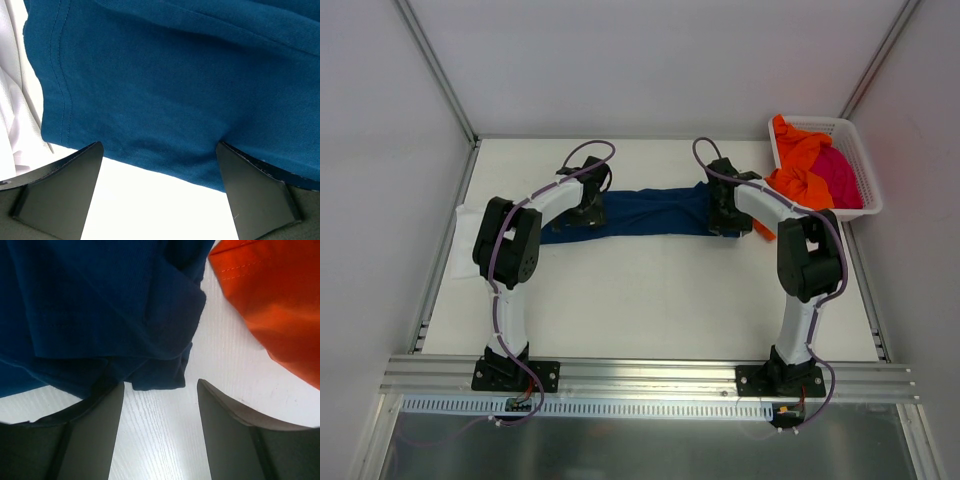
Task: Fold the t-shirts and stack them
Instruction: Fold the other side of the tshirt into a rectangle
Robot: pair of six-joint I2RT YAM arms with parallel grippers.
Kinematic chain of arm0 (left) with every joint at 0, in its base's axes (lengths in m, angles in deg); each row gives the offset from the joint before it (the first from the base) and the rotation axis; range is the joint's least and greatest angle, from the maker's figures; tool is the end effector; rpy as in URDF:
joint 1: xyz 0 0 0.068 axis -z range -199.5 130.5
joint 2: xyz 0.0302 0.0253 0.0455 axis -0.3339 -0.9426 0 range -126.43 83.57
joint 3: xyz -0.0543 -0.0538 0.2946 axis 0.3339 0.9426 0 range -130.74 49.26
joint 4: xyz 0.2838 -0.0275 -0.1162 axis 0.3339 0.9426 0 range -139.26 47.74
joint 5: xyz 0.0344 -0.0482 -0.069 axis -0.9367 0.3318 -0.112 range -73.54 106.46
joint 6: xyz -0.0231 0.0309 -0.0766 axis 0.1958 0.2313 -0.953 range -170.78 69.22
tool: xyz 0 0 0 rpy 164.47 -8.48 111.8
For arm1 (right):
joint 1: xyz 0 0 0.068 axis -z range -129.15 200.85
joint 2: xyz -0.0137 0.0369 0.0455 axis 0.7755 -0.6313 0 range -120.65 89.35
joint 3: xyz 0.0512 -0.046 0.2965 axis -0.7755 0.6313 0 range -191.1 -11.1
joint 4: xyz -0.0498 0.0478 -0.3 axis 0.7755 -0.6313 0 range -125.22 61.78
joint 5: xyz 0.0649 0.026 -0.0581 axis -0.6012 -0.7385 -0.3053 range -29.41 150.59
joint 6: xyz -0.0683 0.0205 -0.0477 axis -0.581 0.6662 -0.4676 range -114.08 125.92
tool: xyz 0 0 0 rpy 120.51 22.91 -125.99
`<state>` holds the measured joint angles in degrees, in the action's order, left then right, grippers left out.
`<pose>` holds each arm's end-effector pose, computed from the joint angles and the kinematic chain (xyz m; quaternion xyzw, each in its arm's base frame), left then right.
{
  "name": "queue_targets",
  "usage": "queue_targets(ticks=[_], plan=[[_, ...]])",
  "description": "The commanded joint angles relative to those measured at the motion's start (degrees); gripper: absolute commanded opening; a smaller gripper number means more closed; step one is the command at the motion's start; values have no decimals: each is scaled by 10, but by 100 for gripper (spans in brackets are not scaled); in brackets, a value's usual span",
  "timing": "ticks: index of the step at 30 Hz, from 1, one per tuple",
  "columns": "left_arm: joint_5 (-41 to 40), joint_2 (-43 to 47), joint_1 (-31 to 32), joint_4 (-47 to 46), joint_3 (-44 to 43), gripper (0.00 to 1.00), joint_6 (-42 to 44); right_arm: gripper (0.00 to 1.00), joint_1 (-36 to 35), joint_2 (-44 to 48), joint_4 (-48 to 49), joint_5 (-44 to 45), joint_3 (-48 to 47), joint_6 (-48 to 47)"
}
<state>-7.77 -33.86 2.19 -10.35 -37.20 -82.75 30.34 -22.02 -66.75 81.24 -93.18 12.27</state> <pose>0.4656 -0.1519 0.1425 -0.1227 0.9556 0.1074 0.2456 0.4481 0.1392 0.1640 -0.0848 0.9623 -0.1271 0.2249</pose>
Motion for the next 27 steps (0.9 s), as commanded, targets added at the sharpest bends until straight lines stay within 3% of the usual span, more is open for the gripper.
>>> queue_targets(ticks=[1, 4, 8, 12, 16, 27], plan=[[-3, -10, -9, 12, 17, 99, 1, 63, 7, 17, -26, 20, -24, -12], [-6, -7, -10, 12, 20, 99, 1, 56, 17, 5, -26, 13, -27, -13], [-5, -6, -12, 12, 22, 99, 1, 37, 26, -12, -25, 8, -33, -12], [-7, -3, -15, 12, 23, 99, 3, 30, 35, -31, -24, 3, -46, -14], [-15, 4, -22, 12, 31, 99, 4, 15, 43, -29, -24, 12, -48, -19], [-6, 21, -71, 12, 58, 99, 10, 7, 81, -1, -34, 69, -51, -54]])
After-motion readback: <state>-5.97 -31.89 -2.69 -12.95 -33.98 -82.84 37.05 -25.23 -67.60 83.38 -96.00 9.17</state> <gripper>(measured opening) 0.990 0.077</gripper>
